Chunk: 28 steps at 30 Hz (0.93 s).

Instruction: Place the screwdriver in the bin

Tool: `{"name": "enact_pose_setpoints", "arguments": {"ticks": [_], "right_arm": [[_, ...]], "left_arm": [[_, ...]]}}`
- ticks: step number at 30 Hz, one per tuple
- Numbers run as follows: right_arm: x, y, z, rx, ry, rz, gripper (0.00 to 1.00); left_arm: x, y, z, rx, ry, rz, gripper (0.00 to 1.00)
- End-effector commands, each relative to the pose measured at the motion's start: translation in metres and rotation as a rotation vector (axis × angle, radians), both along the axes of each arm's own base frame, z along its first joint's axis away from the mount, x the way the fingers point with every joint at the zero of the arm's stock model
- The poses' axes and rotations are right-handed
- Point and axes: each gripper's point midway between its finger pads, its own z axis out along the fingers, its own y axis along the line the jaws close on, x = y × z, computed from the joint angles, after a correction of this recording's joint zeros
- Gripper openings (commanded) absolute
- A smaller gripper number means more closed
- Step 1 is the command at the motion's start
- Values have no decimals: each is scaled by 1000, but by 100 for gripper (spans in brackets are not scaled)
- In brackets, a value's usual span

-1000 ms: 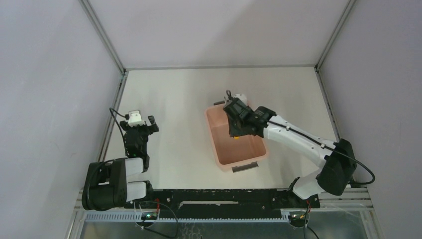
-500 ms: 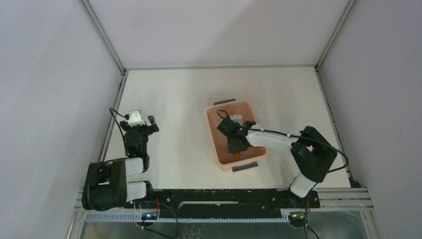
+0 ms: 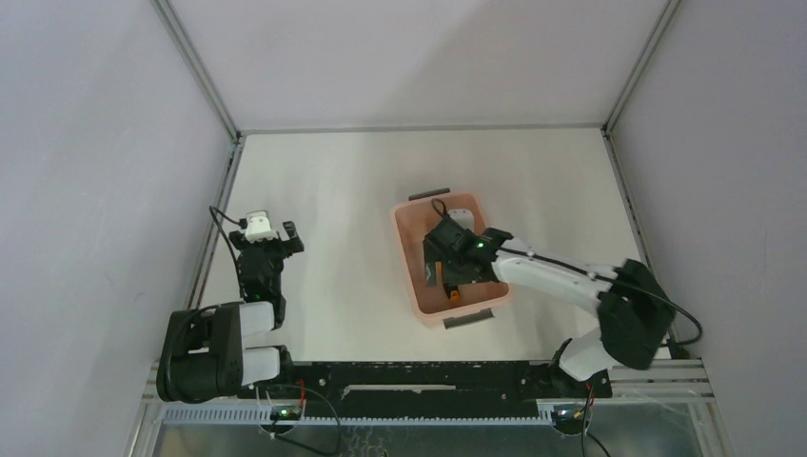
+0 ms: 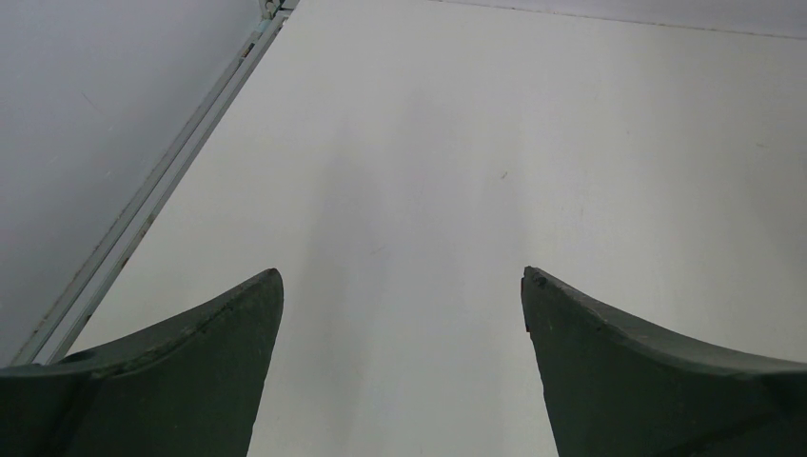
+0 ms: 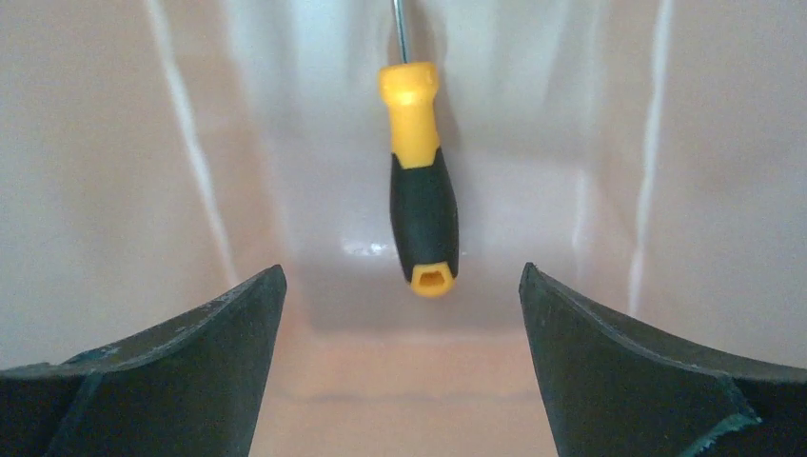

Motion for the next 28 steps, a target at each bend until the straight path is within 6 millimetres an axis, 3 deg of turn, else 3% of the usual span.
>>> {"name": "enact_pose_setpoints", "arguments": {"ticks": [1,5,10,16,21,24,28], "right_arm": [[13,2,77,106,-170,35,100],[32,-19,134,111,-318,33,100],[57,-76,169,67,-369,-72,100],[79,-168,188,-53,-408,-287,100],[81,-233,200,-114,-437,-445,100],[79,-254,203,-113,-442,-507,100],[79,-266,207,-112,-460,-540,100]], "left_arm": [[12,-1,26,8,-73,-5,100],[11,-1,25,8,-71,-4,100],[11,-1,25,9,-71,-4,100],[12,-1,26,8,-72,-4,100],[12,-1,26,8,-72,-5,100],[11,-1,25,8,-71,-4,100],[12,0,26,9,-73,-3,100]]}}
